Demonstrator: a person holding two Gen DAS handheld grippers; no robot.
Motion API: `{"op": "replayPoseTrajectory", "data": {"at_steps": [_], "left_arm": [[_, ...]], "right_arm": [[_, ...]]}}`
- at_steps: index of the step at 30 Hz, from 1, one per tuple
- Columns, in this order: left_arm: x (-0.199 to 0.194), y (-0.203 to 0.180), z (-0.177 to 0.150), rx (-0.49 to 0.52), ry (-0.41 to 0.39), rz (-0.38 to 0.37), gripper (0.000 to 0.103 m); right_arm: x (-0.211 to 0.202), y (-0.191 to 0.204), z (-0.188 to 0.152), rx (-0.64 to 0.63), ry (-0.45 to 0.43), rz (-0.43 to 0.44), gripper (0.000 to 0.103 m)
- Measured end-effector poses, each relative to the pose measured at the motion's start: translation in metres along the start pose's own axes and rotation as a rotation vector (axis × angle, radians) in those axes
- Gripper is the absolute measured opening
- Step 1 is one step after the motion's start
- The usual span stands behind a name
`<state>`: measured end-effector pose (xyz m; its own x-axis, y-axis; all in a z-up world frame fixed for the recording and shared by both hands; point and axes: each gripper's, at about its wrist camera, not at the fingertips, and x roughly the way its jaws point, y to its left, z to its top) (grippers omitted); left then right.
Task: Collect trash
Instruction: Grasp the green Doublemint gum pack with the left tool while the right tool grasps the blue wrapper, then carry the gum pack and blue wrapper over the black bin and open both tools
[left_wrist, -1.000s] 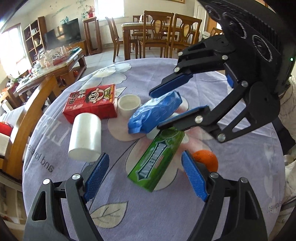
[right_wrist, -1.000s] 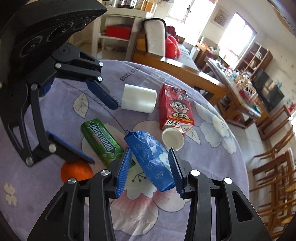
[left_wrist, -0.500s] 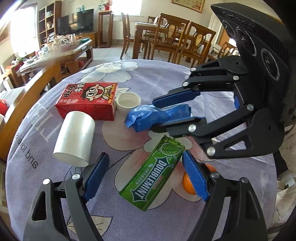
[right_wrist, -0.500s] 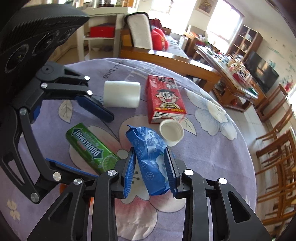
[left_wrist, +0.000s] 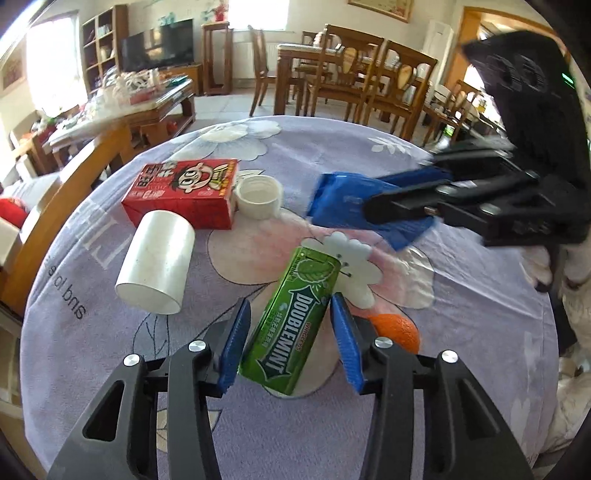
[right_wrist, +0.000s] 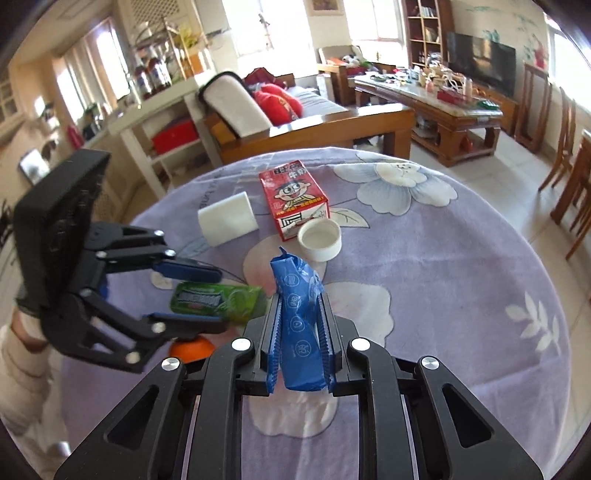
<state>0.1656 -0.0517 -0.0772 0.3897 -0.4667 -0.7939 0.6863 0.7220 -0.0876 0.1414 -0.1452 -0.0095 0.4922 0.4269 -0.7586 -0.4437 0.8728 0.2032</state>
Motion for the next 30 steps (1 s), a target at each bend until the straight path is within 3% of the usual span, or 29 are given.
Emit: {"op": "replayPoseTrajectory", "data": {"at_steps": [5,12,18,23,30], "left_arm": [[0.006,-0.006,0.006,-0.008,0.0,0.098,0.032],[-0.005,-0.004,-0.003,-0.051,-0.051,0.094,0.03],[-0.042,-0.023,-0.003,-0.038,-0.153,0.116,0.03],[-0.069,-0.058,0.004,-0.008,-0.227,0.097,0.03],[-0.066,-0.119,0.024,0.064,-0.264,0.006,0.031]], "right_arm": [[-0.024,0.009,-0.015,0.046,-0.042,0.04,0.019],[-0.057,0.012,-0.034,0.09,-0.096,0.064,0.019],[-0.085,0.002,-0.057,0.133,-0.144,0.086,0.019],[-0.118,-0.007,-0.078,0.159,-0.191,0.084,0.019],[-0.177,-0.027,-0.123,0.2,-0.254,0.038,0.019]]}}
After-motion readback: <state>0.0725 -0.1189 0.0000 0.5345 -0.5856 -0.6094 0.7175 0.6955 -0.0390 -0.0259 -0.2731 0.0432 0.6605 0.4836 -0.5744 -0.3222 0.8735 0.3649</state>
